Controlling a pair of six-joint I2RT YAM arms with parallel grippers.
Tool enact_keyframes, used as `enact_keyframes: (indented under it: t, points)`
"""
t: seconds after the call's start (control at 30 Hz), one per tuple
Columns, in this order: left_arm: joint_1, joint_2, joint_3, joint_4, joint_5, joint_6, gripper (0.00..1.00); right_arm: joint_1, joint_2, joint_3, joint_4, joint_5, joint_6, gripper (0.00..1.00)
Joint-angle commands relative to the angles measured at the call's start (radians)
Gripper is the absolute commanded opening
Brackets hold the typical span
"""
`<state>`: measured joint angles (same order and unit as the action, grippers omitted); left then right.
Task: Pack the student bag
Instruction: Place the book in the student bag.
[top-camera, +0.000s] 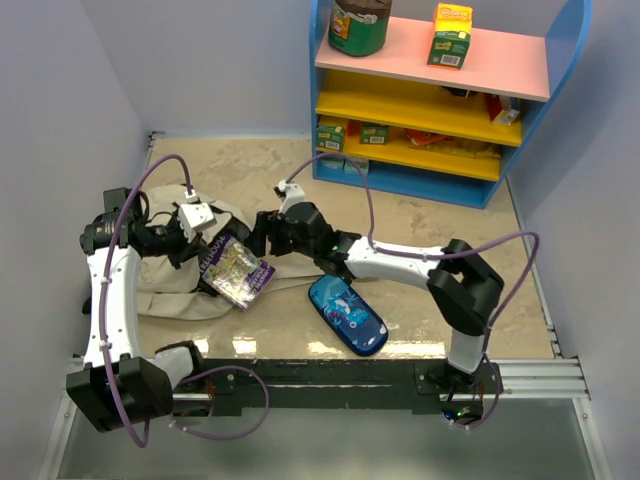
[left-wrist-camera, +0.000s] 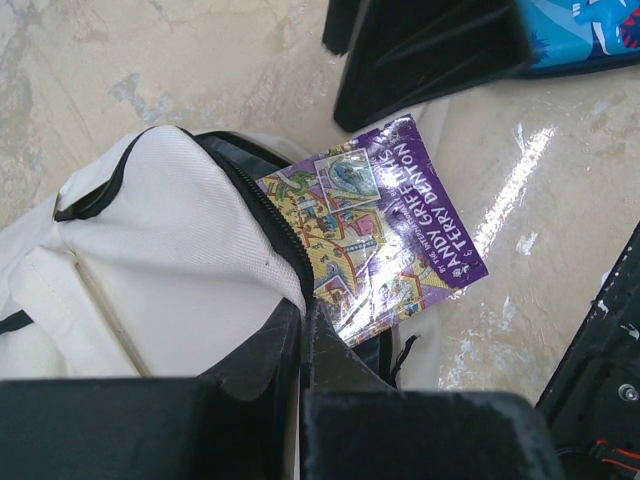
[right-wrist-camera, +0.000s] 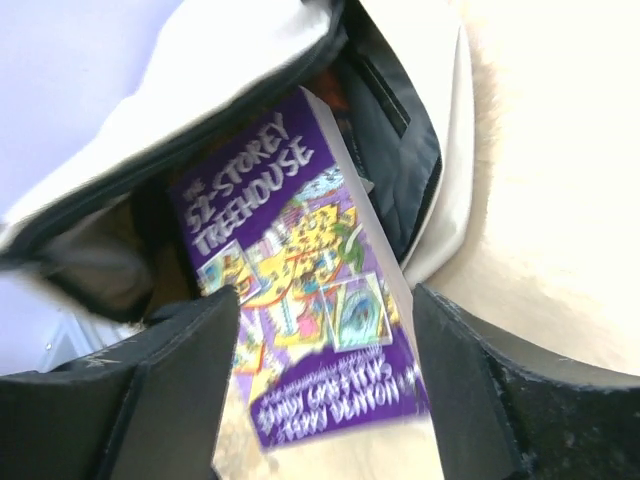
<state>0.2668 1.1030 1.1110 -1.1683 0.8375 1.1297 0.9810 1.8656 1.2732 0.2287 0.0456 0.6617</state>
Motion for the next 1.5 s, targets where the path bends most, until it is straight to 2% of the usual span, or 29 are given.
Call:
enact_keyframes:
  t: [0.0, 0.1, 0.23, 0.3, 0.33, 0.37, 0.43, 0.53, 0.73, 1.1, 1.3, 1.37, 1.47]
  points:
    - [-0.008, -0.003, 0.039, -0.007, 0.103, 0.01, 0.0, 0.016, -0.138, -0.104, -0.065, 0.05, -0.07, 0.69]
    - [-0.009, -0.006, 0.032, -0.002, 0.1, 0.018, 0.0, 0.045, -0.19, -0.234, -0.051, 0.016, -0.027, 0.64]
    - [-0.009, 0.001, 0.036, -0.001, 0.1, 0.016, 0.0, 0.106, -0.187, -0.288, -0.037, -0.019, 0.016, 0.58]
    - [-0.008, 0.001, 0.039, -0.004, 0.104, 0.019, 0.0, 0.13, -0.165, -0.32, 0.004, -0.044, 0.029, 0.51]
    - [-0.009, 0.0, 0.039, -0.004, 0.103, 0.021, 0.0, 0.133, -0.154, -0.327, 0.056, -0.044, 0.032, 0.42]
    - [-0.008, -0.002, 0.039, -0.005, 0.103, 0.022, 0.0, 0.134, -0.14, -0.331, 0.079, -0.044, 0.032, 0.38]
    - [-0.008, -0.003, 0.042, -0.011, 0.109, 0.036, 0.0, 0.136, -0.099, -0.316, 0.099, -0.038, 0.018, 0.31]
    - [-0.009, -0.002, 0.052, -0.031, 0.115, 0.054, 0.0, 0.134, -0.043, -0.265, 0.115, 0.046, -0.023, 0.26]
    - [-0.009, -0.002, 0.059, -0.08, 0.133, 0.082, 0.0, 0.134, 0.078, -0.12, 0.116, 0.108, -0.106, 0.25]
    - [-0.008, -0.014, 0.033, -0.079, 0.124, 0.091, 0.0, 0.136, 0.168, 0.093, 0.158, 0.105, -0.145, 0.25]
    - [-0.008, -0.019, 0.013, -0.088, 0.126, 0.113, 0.0, 0.133, 0.25, 0.199, 0.129, 0.091, -0.136, 0.31]
    - [-0.009, -0.019, 0.015, -0.091, 0.121, 0.114, 0.0, 0.131, 0.251, 0.207, 0.097, 0.082, -0.134, 0.32]
    - [-0.008, -0.019, 0.016, -0.093, 0.11, 0.119, 0.0, 0.111, 0.184, 0.09, 0.092, 0.089, -0.129, 0.33]
